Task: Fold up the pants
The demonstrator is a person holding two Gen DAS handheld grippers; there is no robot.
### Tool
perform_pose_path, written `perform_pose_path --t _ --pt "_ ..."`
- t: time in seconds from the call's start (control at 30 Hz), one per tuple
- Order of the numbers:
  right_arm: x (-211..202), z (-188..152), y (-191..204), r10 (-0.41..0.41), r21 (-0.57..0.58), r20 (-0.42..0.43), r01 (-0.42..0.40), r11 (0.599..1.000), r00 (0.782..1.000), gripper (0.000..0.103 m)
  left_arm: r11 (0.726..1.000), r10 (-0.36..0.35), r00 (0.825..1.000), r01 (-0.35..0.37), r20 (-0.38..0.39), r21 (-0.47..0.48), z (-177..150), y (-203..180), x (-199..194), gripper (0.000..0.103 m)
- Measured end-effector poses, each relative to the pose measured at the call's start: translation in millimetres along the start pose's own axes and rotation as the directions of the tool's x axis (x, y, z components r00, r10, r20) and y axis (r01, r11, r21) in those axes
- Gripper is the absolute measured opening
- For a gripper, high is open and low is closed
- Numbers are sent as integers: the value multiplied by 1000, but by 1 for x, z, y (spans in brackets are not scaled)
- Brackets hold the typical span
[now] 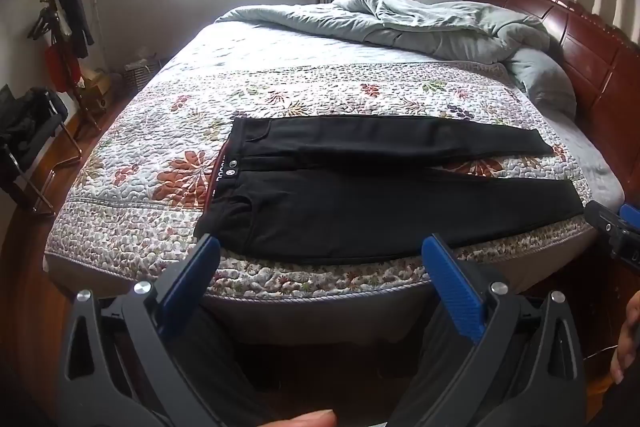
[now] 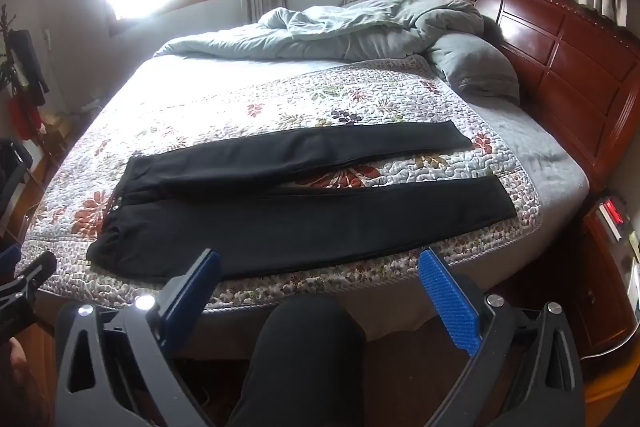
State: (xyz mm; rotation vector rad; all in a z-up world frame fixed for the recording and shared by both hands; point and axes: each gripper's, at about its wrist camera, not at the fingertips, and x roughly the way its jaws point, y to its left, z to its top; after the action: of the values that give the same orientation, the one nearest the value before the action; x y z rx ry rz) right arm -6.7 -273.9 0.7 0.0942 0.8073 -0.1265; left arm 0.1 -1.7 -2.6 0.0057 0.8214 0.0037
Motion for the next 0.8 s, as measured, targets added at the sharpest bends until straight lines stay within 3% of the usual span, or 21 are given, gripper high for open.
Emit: perform_pose_path --t 0.8 --pt "2 0 1 1 -2 -8 -1 1000 1000 99 1000 3 1000 -3 -2 -3 -1 5 2 100"
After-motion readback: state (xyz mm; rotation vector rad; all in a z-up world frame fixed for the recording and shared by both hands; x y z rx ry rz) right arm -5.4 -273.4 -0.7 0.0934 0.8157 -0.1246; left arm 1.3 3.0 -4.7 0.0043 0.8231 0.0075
